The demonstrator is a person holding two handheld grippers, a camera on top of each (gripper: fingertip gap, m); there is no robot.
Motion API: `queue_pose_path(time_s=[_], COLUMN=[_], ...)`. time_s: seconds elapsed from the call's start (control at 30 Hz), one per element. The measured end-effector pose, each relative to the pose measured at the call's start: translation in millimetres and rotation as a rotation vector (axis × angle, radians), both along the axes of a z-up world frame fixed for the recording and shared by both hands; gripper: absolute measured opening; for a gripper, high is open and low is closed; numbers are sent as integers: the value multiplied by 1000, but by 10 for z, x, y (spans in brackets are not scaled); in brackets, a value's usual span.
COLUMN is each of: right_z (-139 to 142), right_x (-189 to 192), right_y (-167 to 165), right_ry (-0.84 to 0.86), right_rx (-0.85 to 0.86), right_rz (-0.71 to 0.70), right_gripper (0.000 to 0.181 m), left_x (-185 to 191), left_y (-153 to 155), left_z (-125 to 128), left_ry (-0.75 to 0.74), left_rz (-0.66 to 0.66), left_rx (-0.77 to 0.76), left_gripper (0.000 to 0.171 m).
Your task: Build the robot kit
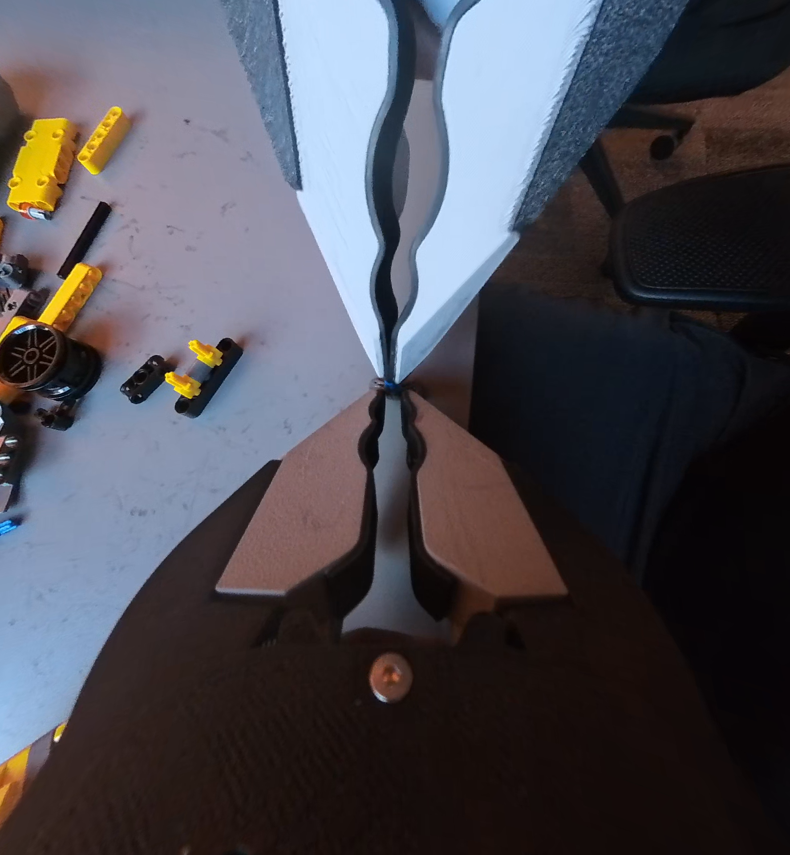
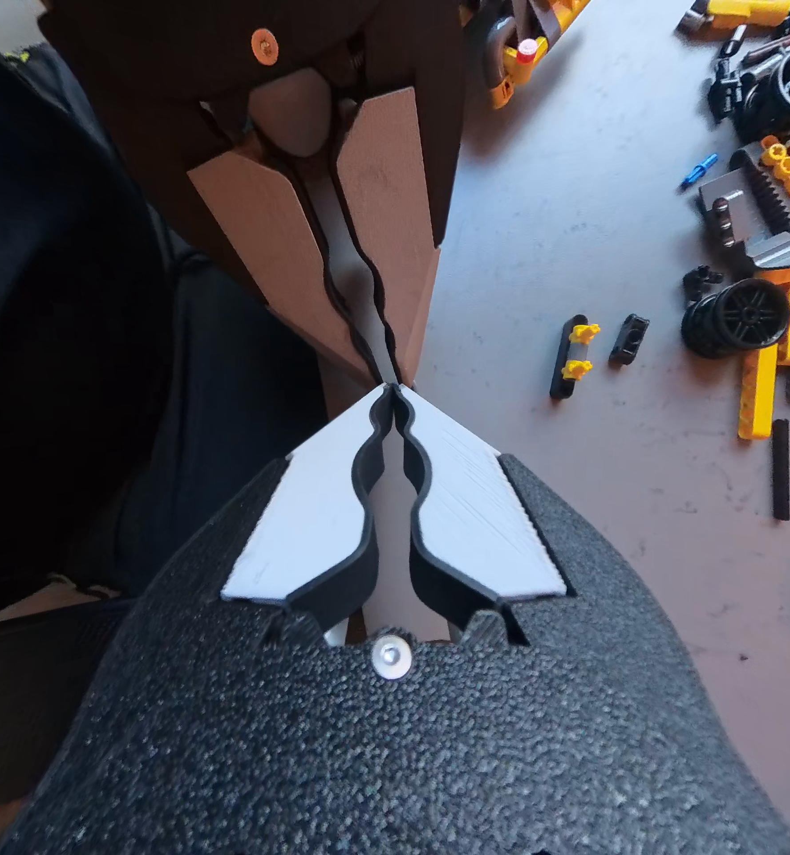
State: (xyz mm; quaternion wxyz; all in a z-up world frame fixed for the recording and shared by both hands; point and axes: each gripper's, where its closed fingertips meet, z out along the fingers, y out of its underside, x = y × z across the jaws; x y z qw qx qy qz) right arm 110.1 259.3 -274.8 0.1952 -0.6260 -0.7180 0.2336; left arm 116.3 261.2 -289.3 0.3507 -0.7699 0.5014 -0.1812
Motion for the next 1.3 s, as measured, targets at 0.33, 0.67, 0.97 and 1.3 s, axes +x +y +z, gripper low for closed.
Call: queue_pose_path(time_s=[0.33,0.67,0.97,1.3], right_z=[23,24,-129,-150], right_x=[-58,3,-145,-184], right_y=[50,625,805,750], right_ry=[146,260,209,193], right_rx=[-65,-63,-11,-11], right_rz=[-113,-406,-413,-381], right_gripper=[0,16,21,7], left_x=[-61,-129,-178,-170], left_y=[50,154,161,146], left_z=[0,-4,-3,34], left_ry=[-1,22,11,12], left_rz=[52,117,132,135], left_rx=[-5,27,9,19], left_gripper=[4,5,15,18])
